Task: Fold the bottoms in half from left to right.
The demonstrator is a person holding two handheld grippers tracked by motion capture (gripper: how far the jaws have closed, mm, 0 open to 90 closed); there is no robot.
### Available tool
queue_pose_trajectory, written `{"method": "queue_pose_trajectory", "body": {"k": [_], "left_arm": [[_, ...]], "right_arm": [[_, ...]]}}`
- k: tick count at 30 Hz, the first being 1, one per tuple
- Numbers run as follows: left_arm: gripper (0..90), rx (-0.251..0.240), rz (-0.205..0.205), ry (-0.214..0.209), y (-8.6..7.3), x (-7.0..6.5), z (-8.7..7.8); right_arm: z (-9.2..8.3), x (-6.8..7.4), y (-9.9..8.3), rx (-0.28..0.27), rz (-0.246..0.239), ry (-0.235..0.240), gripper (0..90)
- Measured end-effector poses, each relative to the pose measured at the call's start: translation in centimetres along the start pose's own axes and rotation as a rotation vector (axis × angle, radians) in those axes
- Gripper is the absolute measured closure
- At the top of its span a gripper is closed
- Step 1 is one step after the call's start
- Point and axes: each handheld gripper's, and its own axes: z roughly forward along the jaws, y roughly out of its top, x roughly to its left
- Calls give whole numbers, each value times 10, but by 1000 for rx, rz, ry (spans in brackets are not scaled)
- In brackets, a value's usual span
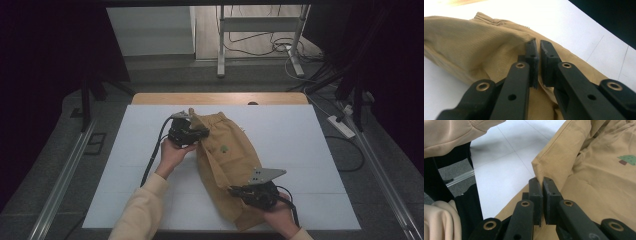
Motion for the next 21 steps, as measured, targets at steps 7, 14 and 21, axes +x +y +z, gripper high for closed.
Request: {"method": "queue_pose_trajectory", "body": {"k": [7, 14, 21], "left_arm": [[847, 4, 4, -5, 2, -4, 6], [847, 10, 11, -6, 4, -7, 8], [846, 15, 12, -10, 4, -9, 14]], "right_arm": [[-8, -5, -5, -6, 18, -13, 859], [-16, -8, -10, -5, 34, -28, 859], [-21, -13, -15, 3, 51, -40, 859]]}}
